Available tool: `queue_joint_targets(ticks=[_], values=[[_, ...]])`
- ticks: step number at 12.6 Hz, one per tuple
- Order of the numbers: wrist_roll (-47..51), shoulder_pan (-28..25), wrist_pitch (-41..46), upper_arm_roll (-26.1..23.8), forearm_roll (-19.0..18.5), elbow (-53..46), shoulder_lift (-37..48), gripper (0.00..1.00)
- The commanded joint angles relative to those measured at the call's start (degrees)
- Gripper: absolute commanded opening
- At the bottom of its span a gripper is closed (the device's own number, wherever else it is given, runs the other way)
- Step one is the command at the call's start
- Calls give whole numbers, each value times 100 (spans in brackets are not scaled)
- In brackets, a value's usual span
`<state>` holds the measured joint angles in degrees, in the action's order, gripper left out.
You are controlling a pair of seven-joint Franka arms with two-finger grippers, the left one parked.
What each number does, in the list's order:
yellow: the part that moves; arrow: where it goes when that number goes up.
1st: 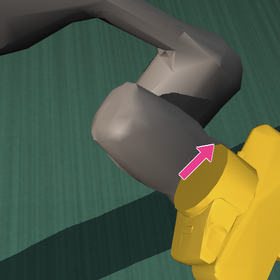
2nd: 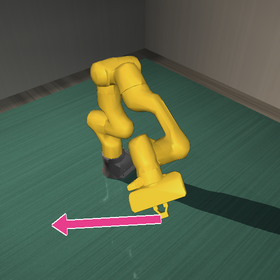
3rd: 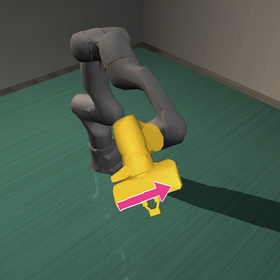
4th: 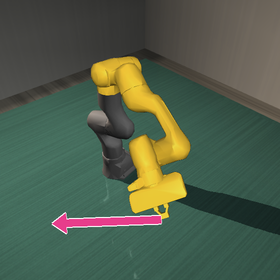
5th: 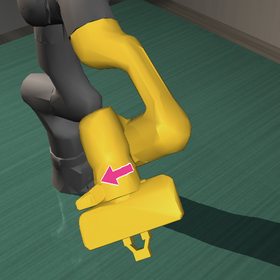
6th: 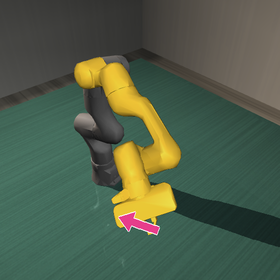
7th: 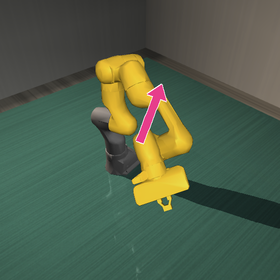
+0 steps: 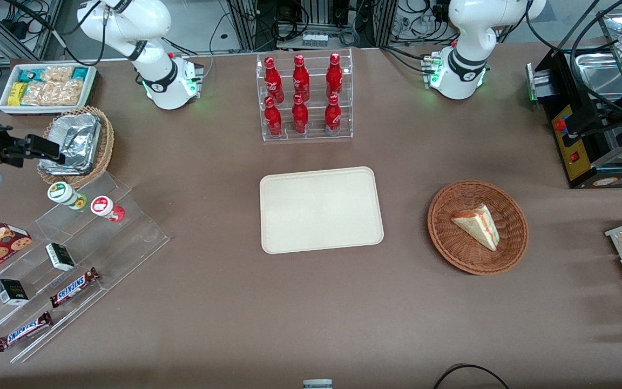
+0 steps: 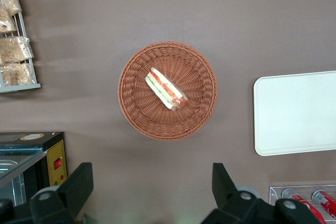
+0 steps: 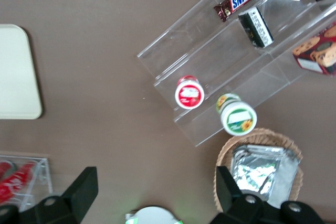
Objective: Place green gum on tray
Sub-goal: 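Lower the right gripper onto the green-labelled gum jar on the acrylic stand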
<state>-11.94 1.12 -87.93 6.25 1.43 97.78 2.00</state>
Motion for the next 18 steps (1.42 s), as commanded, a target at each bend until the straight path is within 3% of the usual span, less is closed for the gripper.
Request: queue_joint_targets(ticks=[1, 4, 8, 12, 18], values=[[-1043, 81, -854, 166, -11, 960, 450, 100], [-2273, 152, -2075, 193, -397, 2049, 950, 100], [-3514, 336, -3000, 544, -381, 2825, 1057, 100], [-3797, 336, -3729, 667, -363, 3282, 978, 100], [-3815, 336, -4056, 790, -354, 3406, 653, 100]])
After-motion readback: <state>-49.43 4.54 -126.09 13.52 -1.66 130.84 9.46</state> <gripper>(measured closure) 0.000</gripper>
